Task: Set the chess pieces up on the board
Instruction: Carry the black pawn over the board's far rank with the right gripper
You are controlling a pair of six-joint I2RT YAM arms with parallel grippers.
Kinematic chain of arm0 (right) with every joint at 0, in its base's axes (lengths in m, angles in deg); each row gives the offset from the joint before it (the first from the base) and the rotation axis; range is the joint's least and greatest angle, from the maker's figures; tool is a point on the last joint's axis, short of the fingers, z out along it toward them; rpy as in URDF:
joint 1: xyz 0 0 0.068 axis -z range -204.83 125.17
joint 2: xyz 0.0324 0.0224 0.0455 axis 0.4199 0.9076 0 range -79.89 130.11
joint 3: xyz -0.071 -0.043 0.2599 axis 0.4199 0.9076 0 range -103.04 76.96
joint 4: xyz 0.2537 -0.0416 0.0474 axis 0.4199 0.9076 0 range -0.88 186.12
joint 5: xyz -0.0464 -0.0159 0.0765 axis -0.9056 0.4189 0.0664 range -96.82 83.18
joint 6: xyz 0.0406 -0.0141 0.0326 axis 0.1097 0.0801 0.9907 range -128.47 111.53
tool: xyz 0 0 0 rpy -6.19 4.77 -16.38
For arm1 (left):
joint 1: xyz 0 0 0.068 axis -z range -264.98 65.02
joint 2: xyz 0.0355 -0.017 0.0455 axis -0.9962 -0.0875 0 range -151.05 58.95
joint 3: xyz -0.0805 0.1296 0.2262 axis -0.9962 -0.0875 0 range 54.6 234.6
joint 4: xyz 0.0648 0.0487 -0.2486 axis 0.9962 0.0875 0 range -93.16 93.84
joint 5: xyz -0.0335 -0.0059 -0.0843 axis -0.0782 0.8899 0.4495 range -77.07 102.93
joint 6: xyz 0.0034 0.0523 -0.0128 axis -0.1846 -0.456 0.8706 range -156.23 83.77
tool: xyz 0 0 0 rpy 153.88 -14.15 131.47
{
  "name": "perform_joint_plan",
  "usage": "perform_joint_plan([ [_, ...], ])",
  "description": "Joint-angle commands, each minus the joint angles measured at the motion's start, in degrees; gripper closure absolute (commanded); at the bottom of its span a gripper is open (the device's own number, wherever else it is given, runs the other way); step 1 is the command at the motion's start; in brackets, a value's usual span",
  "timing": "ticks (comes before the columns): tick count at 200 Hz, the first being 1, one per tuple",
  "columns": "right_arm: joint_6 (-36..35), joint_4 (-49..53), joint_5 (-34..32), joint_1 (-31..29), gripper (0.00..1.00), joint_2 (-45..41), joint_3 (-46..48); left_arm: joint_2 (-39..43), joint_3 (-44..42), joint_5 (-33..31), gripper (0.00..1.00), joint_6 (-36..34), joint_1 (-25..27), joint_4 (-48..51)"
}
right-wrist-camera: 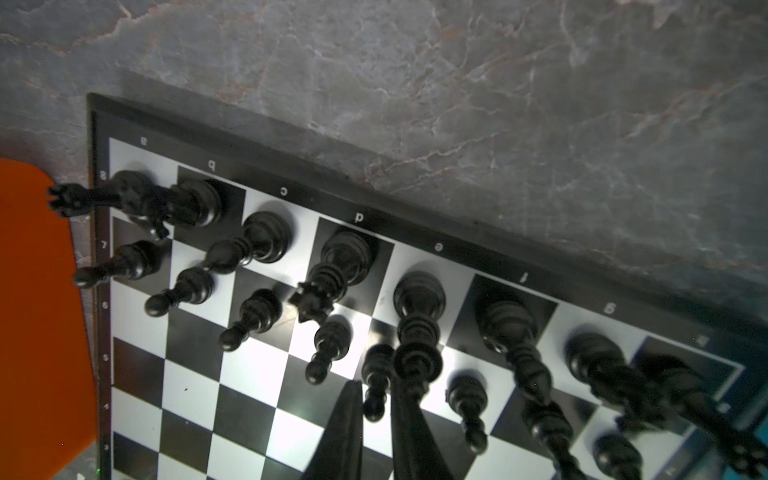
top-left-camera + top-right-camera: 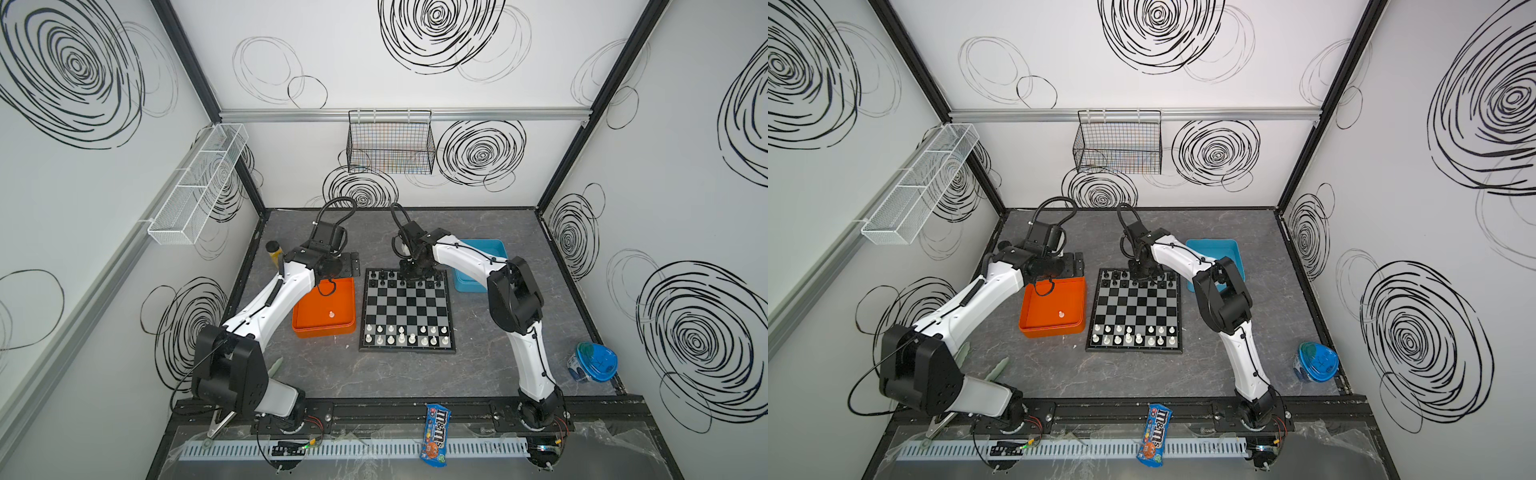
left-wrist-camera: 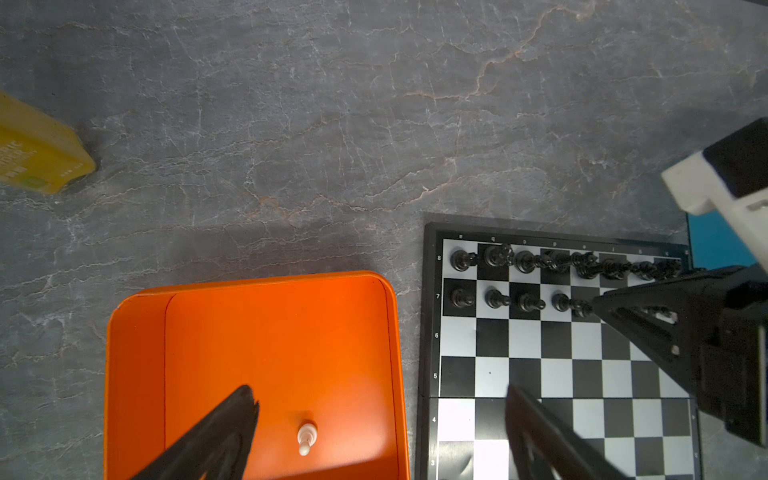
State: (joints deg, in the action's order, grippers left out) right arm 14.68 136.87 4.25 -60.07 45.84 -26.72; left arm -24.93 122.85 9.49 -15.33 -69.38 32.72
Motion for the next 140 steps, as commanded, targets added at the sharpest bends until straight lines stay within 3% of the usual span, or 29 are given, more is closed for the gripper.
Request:
perform_joint_plan([
  [1,0.05,1.72,-1.75,-0.26,0.82,0.8,-1.48,0.03,-0.53,0.44,0.04,-0.91,-0.48,-1.6],
  [140,-0.48,2.95,-1.8,-0.26,0.78,2.64,-2.99,-0.76,-0.57,0.77,0.04,-1.11,-0.59,-1.97],
])
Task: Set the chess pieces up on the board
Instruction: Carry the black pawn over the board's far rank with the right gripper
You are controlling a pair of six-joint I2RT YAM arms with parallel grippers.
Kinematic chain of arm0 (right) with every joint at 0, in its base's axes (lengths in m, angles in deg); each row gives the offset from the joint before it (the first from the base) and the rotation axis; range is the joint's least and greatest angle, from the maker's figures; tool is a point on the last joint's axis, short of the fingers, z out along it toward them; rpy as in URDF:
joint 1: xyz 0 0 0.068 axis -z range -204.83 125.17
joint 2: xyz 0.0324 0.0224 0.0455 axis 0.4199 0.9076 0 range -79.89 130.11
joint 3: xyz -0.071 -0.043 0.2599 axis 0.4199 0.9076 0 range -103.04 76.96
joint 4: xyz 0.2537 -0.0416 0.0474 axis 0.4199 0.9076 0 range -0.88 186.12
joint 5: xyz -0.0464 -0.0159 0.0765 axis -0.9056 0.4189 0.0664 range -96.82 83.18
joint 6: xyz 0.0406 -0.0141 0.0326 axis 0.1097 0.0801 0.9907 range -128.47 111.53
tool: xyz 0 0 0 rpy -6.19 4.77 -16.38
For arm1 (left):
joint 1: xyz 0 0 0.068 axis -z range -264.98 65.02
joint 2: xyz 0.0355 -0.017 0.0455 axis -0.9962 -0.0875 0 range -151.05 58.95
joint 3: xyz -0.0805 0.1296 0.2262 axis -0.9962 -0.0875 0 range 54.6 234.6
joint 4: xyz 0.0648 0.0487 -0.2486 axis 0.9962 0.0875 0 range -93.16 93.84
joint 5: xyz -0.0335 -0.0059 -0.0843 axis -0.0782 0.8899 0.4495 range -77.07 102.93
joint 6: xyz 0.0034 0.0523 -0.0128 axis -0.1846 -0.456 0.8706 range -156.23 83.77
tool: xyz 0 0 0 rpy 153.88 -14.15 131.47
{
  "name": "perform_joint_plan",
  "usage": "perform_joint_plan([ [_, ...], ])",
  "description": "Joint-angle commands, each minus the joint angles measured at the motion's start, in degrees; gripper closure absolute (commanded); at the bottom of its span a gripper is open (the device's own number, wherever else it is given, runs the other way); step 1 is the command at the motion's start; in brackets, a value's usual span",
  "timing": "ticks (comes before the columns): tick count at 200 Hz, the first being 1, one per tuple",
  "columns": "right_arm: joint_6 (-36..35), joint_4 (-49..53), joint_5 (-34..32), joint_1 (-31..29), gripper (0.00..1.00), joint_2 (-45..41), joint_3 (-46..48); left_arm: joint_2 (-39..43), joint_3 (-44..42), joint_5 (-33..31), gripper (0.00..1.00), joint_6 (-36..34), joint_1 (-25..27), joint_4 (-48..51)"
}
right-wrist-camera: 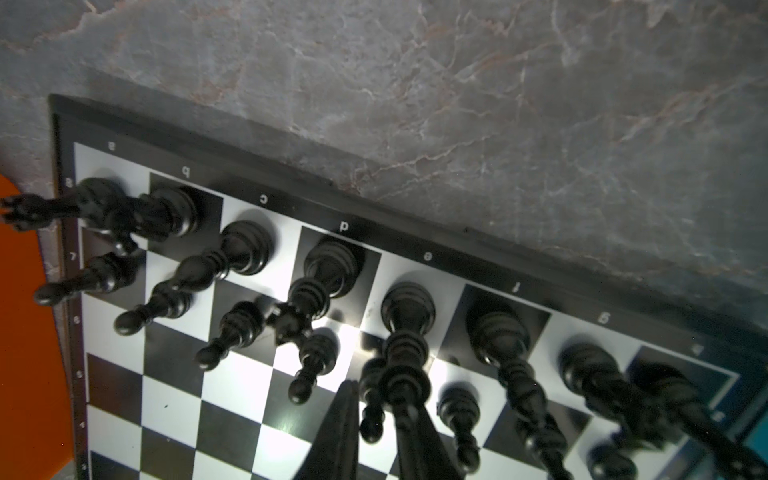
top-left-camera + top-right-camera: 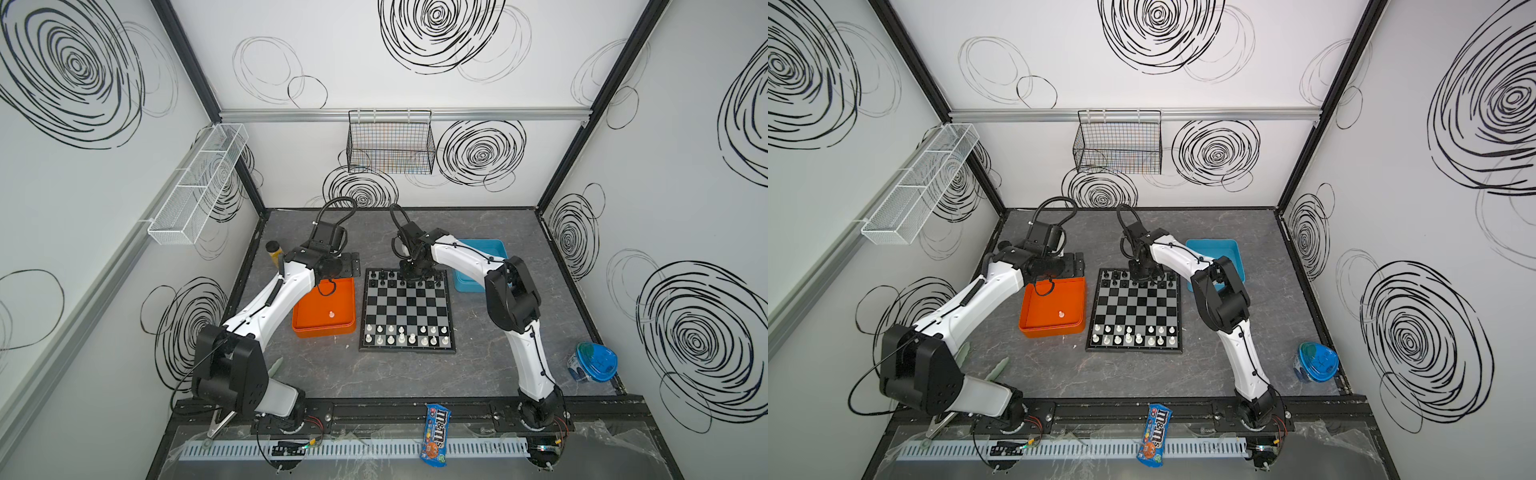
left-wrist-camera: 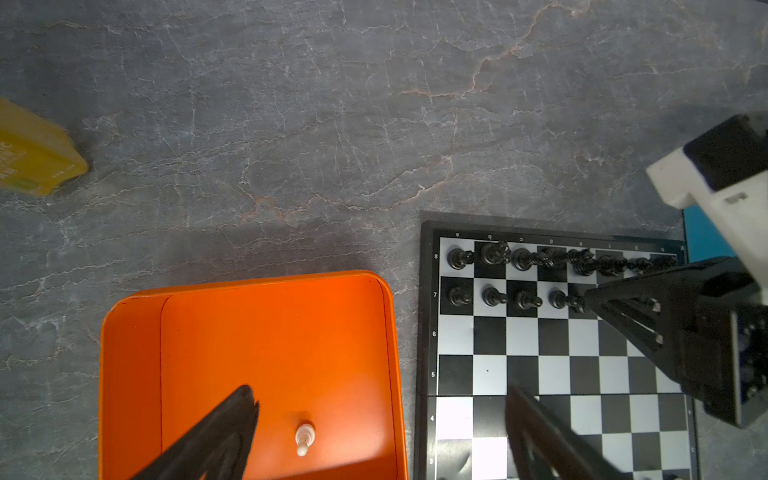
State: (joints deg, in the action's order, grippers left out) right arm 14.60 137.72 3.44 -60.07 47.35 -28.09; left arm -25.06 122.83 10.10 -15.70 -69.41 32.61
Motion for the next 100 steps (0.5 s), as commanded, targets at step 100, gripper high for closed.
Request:
perform_joint_plan([
  [100,-0.5,1.73,-2.52,-0.26,0.82,1.18,-1.21,-0.73,-0.99,0.15,0.04,-0.68,-0.59,-1.96],
])
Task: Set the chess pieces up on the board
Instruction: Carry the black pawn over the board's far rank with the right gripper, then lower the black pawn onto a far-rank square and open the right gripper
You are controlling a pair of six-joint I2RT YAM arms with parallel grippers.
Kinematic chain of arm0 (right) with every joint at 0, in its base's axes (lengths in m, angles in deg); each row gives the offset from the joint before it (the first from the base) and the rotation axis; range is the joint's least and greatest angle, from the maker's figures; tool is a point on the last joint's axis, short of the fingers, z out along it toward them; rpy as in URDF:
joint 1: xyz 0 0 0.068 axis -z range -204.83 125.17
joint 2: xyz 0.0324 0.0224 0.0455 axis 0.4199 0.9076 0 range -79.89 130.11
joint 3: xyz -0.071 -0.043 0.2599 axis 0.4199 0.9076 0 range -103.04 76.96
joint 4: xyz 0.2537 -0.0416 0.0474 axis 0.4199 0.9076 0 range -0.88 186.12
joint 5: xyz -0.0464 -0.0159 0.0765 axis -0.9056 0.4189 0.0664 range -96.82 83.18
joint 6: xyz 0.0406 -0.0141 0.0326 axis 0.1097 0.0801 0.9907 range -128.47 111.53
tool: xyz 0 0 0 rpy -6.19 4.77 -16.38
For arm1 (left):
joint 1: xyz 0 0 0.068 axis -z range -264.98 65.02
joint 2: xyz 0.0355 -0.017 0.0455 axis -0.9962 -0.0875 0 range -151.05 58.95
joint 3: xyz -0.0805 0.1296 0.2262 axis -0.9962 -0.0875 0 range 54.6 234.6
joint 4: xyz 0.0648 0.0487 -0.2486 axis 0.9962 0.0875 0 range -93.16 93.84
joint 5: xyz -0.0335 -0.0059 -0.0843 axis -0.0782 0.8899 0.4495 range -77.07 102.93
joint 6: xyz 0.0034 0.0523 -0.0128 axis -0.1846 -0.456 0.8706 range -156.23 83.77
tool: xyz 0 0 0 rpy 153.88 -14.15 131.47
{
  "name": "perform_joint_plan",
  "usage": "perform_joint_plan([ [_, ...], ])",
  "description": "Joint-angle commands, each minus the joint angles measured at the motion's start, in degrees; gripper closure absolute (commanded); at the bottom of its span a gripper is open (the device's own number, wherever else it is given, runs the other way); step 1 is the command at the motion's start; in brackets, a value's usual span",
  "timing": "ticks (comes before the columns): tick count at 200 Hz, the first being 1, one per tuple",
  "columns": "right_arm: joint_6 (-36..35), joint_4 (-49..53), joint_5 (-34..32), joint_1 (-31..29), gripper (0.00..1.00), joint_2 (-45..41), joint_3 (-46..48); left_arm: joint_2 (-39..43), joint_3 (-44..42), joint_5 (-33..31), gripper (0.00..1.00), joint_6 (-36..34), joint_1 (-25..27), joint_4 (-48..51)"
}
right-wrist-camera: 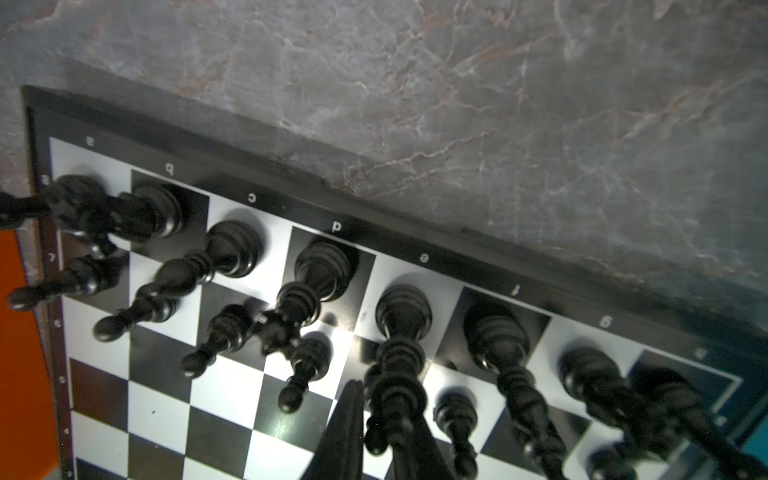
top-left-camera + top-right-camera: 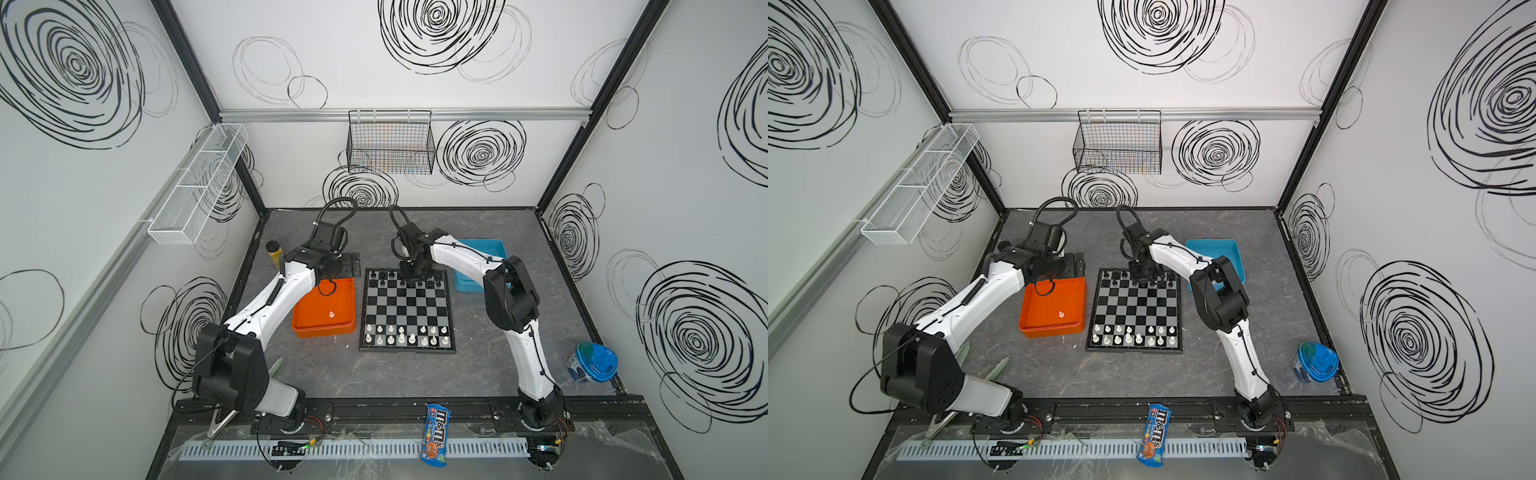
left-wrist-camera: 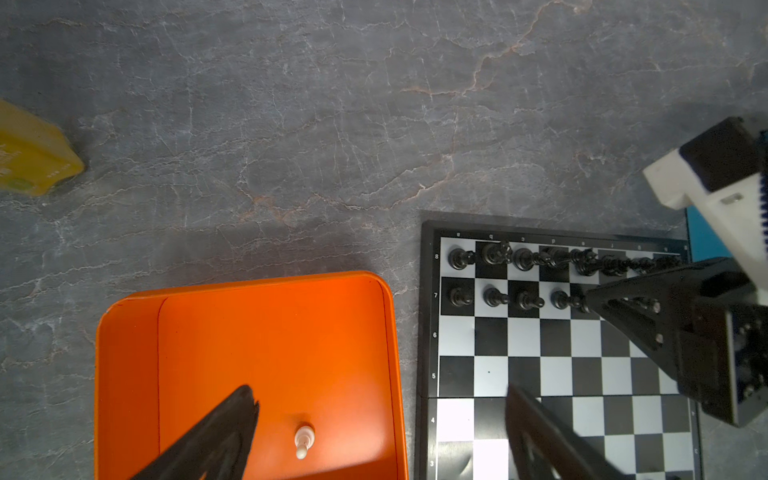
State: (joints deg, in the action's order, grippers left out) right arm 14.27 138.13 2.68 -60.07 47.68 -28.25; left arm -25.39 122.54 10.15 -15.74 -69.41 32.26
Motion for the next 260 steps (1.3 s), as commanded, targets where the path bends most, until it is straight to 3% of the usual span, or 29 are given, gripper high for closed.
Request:
perform_joint_plan([
  [1,-0.21,1.33,-1.76,-0.26,0.82,0.85,-1.05,-0.4,-0.71,0.13,0.04,-0.67,-0.57,-1.6],
  [260,0.02,-0.78,0.96,0.08,0.8,1.38,-1.28,-1.05,-0.53,0.41,0.04,-0.79,-0.55,-1.6],
])
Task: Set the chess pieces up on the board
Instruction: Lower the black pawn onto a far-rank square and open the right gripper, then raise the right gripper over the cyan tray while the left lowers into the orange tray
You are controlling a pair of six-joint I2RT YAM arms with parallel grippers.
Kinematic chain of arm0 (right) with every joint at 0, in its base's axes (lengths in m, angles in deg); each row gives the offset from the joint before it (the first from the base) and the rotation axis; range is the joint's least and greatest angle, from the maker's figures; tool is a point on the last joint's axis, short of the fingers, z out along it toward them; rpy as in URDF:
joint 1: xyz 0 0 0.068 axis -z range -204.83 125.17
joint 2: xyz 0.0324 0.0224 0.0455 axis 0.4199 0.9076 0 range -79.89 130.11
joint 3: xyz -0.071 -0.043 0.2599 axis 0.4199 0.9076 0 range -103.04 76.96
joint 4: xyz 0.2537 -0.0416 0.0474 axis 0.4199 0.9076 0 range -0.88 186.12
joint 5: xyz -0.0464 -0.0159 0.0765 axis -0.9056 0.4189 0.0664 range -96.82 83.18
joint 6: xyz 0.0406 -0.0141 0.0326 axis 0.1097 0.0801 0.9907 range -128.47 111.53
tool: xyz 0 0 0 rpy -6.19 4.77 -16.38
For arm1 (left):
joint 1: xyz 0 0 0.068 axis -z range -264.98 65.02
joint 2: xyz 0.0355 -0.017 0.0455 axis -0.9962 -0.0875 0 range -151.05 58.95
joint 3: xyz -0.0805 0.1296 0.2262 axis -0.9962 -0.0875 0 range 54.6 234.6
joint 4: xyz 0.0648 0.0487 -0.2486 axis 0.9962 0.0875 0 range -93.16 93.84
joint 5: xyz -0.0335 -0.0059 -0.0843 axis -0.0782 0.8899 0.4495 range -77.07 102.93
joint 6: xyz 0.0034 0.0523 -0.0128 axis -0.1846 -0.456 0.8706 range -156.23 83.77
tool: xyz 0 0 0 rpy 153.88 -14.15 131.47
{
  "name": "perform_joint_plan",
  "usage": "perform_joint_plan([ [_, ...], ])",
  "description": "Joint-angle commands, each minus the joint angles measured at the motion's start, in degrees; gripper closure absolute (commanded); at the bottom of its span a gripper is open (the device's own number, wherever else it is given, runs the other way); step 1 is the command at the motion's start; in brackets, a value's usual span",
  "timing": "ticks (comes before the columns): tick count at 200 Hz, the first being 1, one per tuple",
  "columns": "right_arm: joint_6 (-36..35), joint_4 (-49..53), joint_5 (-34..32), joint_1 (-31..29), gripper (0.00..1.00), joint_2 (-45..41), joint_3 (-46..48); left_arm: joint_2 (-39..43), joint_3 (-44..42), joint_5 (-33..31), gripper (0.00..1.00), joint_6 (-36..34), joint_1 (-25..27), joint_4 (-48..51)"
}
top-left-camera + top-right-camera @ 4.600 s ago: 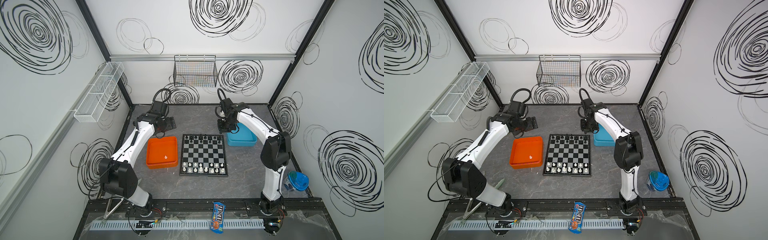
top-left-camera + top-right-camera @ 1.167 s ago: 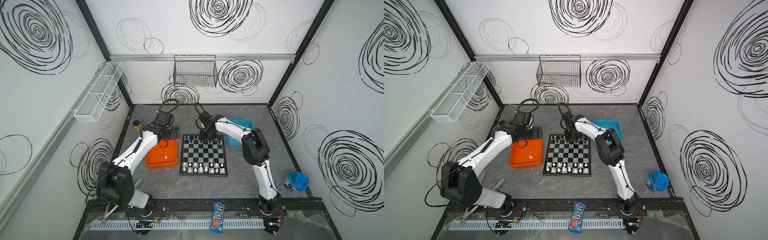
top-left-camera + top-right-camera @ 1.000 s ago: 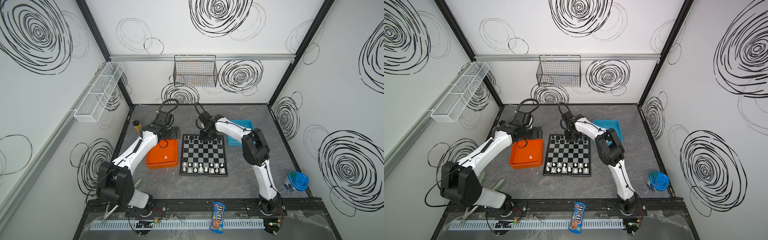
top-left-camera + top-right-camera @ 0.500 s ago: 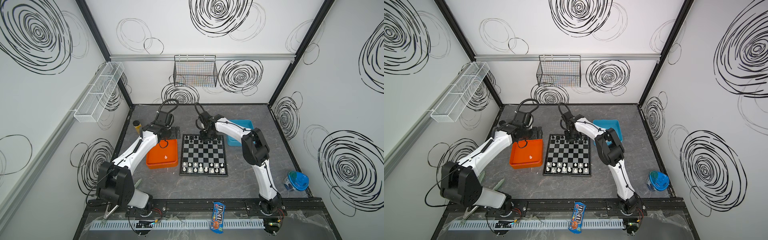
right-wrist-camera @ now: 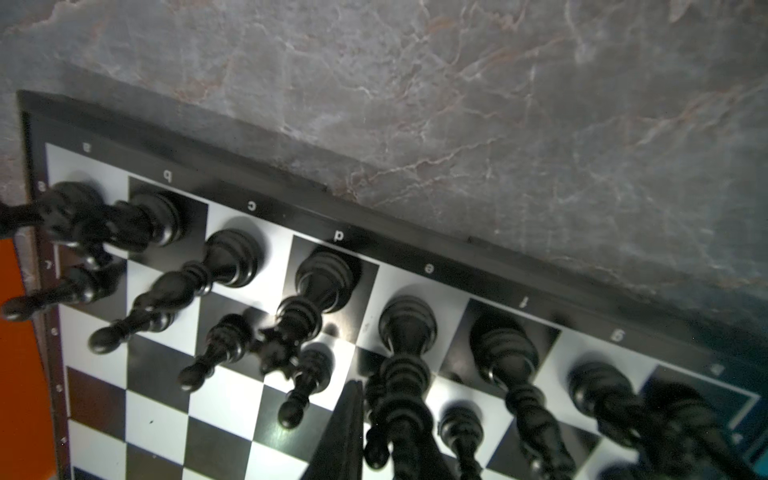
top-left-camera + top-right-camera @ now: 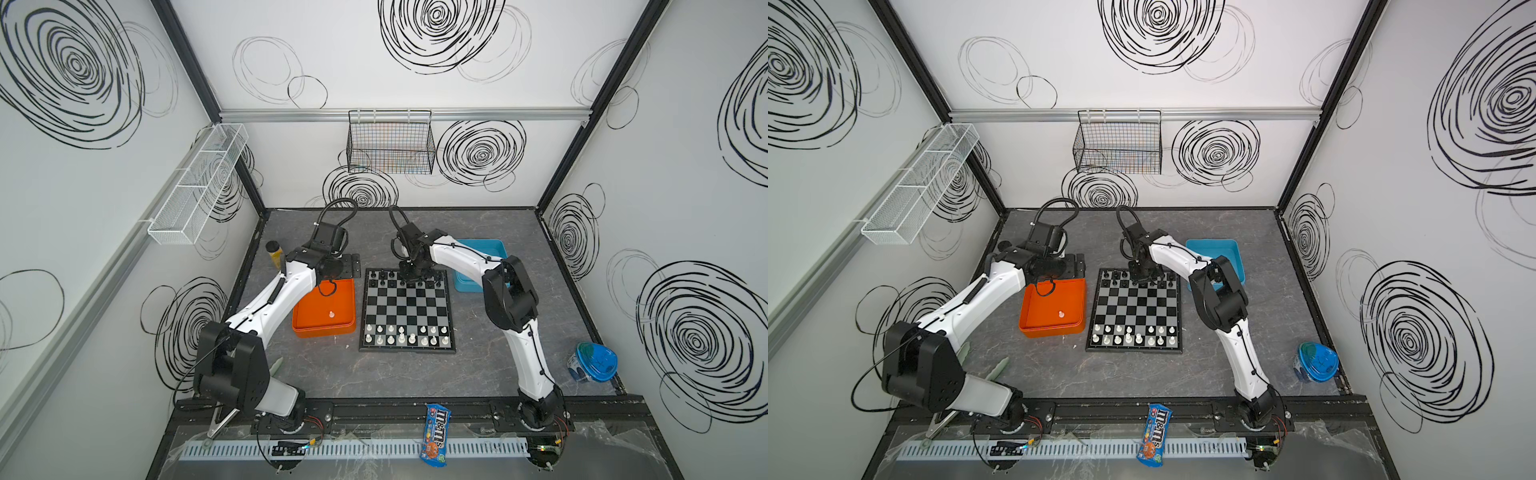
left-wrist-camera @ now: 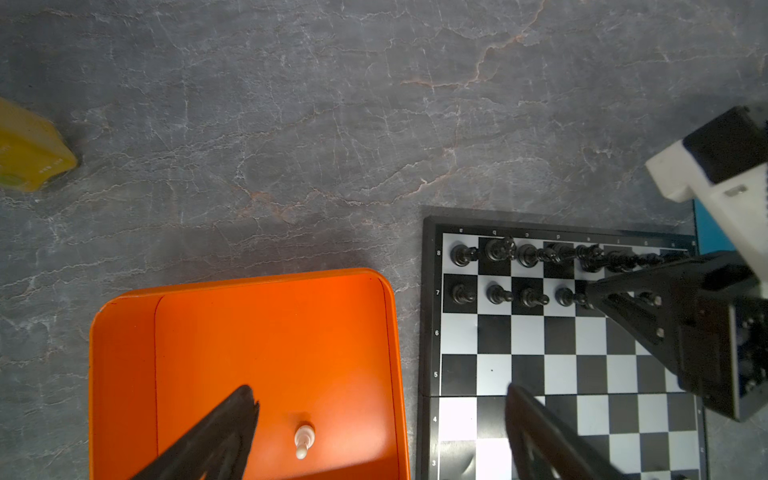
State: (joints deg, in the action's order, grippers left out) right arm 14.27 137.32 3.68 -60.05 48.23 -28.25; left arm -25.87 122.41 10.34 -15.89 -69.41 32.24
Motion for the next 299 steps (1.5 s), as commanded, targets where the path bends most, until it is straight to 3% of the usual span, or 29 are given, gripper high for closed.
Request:
perform_joint_plan([
  [1,0.02,0.08,-0.04,0.06,0.8,0.87,-1.3,-0.55,-0.4,0.22,0.04,-0.6,-0.59,-1.57],
  [197,1.25,3.72,-4.74,0.3,0.62,-9.36,-2.79,1.25,-0.75,-0.57,0.04,-0.74,-2.45,3.16],
  [233,0.03,0.54,-4.67,1.83,0.43,-12.53,-1.03,2.72,-3.6,-1.76,0.04,-1.69,-4.08,5.49],
  [271,-0.24,-3.52,-3.43,5.55,0.01,-16.29,2.93,4.33,-7.67,-2.22,0.03,-1.81,-4.72,7.4],
  [299,-0.24,-6.56,-2.64,8.76,0.0,-19.65,6.77,4.2,-10.4,-1.59,0.01,-1.76,-4.77,7.69],
])
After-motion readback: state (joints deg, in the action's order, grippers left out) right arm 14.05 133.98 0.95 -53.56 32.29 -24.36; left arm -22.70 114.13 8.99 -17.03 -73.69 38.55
